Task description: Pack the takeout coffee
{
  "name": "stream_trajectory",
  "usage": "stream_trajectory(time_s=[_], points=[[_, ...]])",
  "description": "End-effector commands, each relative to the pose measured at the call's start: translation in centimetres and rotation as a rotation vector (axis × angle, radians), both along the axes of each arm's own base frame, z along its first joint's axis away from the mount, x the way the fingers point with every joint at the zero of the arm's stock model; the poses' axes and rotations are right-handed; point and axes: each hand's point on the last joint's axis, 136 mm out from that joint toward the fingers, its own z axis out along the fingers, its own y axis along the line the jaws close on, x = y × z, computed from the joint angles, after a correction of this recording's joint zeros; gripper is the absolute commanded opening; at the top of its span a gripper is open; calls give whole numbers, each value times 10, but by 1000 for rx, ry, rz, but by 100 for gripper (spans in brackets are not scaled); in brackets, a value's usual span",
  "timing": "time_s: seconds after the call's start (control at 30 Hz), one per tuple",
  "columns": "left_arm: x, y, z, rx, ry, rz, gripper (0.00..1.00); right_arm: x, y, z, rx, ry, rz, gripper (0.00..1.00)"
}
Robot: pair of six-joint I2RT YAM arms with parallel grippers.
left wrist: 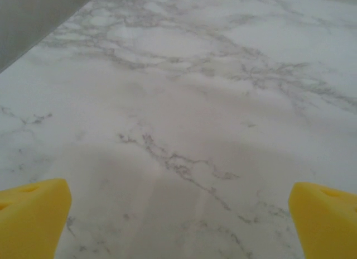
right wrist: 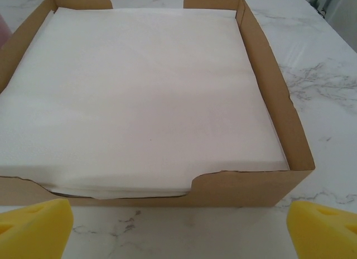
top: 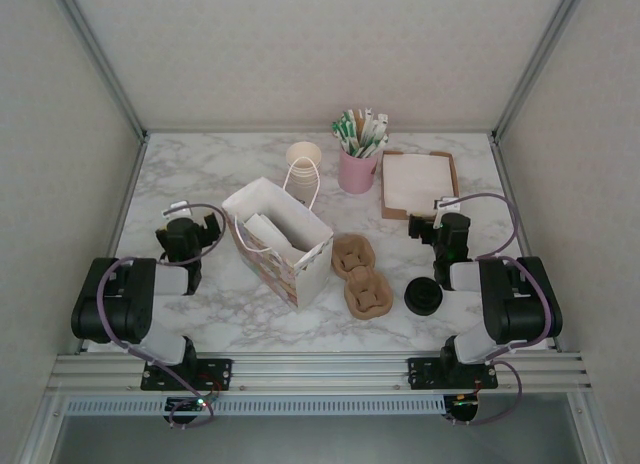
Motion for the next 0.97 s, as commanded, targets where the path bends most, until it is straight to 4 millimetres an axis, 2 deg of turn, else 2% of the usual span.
stream_trajectory(time_s=[0.0, 0.93], points=[[10, -5, 19, 15, -69, -21, 100, 2, 1, 5, 19, -35, 4, 99], [10, -8, 19, 34, -60, -18, 100, 2, 1, 4, 28, -32, 10, 99]])
